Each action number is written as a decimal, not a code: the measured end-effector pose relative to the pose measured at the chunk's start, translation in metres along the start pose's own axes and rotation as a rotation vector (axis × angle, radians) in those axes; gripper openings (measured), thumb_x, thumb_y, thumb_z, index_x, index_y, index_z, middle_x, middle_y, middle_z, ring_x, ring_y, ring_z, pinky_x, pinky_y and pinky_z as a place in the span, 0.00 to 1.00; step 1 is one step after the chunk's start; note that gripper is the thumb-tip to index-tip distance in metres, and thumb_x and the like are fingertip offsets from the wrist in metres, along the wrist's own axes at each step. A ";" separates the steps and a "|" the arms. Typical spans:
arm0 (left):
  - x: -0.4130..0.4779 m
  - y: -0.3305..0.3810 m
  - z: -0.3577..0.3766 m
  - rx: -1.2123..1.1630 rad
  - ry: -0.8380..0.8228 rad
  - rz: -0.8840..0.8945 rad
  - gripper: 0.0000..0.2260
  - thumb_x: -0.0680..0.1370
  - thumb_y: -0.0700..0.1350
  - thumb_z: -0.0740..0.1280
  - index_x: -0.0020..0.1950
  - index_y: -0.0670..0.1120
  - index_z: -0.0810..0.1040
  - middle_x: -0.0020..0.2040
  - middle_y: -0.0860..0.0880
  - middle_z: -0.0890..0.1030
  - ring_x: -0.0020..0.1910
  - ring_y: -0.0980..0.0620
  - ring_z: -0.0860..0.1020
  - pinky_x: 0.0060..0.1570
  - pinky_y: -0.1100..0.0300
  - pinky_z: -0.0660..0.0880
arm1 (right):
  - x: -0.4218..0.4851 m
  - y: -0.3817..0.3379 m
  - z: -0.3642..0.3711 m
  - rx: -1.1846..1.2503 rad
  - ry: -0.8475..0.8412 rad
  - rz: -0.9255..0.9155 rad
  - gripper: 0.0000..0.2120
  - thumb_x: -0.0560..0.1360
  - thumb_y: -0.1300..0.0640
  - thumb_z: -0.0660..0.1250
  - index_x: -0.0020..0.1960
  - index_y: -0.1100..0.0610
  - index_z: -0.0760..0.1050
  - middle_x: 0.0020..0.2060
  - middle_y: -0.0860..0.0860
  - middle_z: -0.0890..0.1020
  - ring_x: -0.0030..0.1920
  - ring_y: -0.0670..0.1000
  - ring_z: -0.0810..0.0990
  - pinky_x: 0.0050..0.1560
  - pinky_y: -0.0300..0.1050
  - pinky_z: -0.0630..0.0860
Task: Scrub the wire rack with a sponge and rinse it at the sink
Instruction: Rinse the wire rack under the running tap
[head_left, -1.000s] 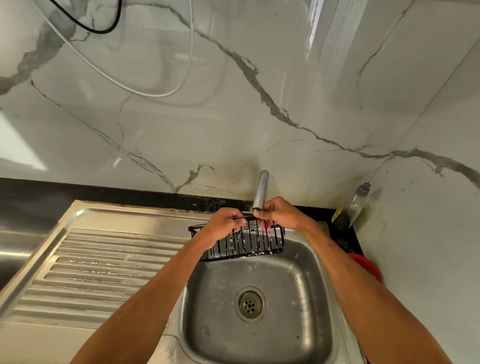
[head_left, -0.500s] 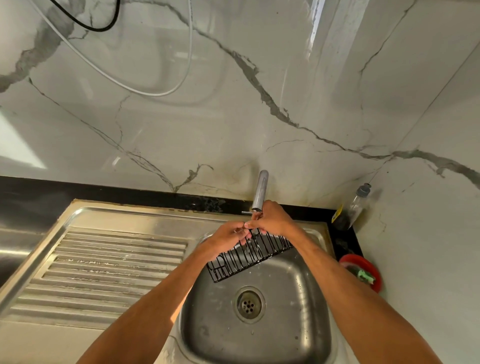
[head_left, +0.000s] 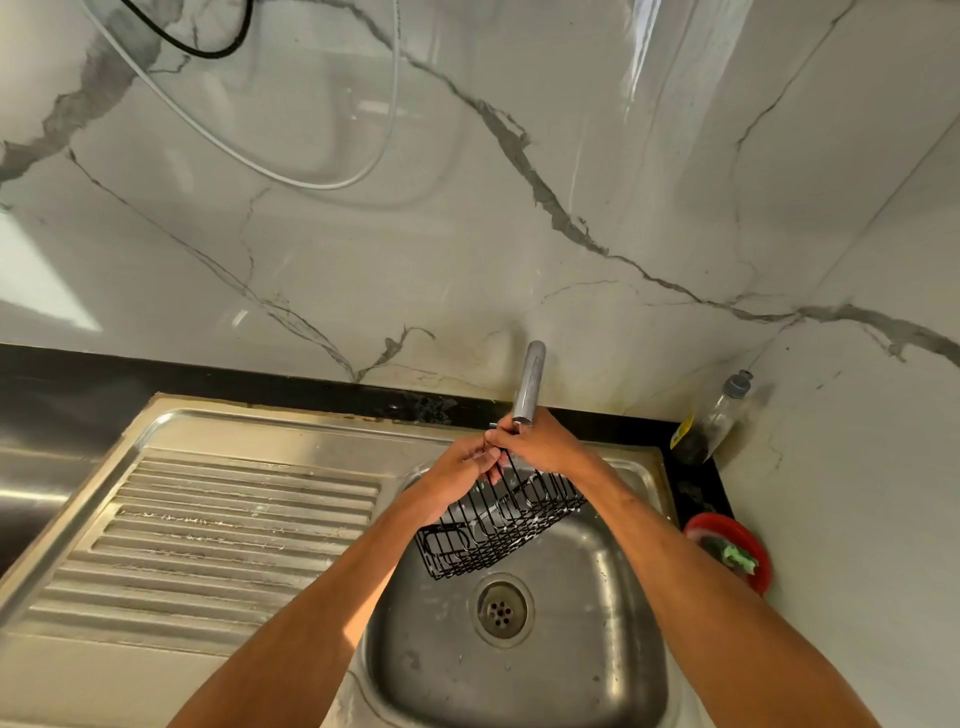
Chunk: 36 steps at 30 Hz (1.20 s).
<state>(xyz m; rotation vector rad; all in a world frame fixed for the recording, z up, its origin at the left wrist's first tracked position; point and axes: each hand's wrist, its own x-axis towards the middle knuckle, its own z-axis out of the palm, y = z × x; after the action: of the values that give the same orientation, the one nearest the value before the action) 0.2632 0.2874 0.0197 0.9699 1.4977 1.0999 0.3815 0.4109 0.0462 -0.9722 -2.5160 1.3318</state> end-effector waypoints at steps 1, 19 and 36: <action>0.000 0.000 0.000 -0.025 0.013 0.014 0.10 0.85 0.38 0.58 0.52 0.41 0.79 0.43 0.48 0.79 0.41 0.56 0.76 0.42 0.70 0.74 | -0.001 -0.001 -0.001 -0.002 -0.004 -0.012 0.14 0.79 0.52 0.68 0.41 0.60 0.81 0.33 0.52 0.84 0.34 0.44 0.82 0.40 0.38 0.79; 0.003 -0.010 0.006 -0.276 0.089 0.043 0.09 0.85 0.40 0.60 0.48 0.43 0.78 0.38 0.51 0.76 0.37 0.57 0.72 0.48 0.65 0.70 | -0.013 0.010 -0.012 0.085 -0.004 0.019 0.18 0.83 0.48 0.61 0.39 0.56 0.76 0.28 0.47 0.75 0.27 0.44 0.71 0.33 0.38 0.69; 0.008 -0.016 -0.010 0.022 0.222 0.120 0.09 0.83 0.43 0.65 0.43 0.44 0.71 0.36 0.47 0.73 0.39 0.53 0.73 0.47 0.58 0.69 | -0.017 0.031 -0.019 0.093 -0.126 0.095 0.09 0.81 0.58 0.66 0.43 0.60 0.79 0.30 0.52 0.79 0.30 0.48 0.75 0.39 0.45 0.75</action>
<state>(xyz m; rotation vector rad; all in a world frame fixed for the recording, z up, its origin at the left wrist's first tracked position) 0.2511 0.2896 0.0030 0.9890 1.6488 1.3147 0.4171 0.4265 0.0359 -1.0313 -2.4985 1.5703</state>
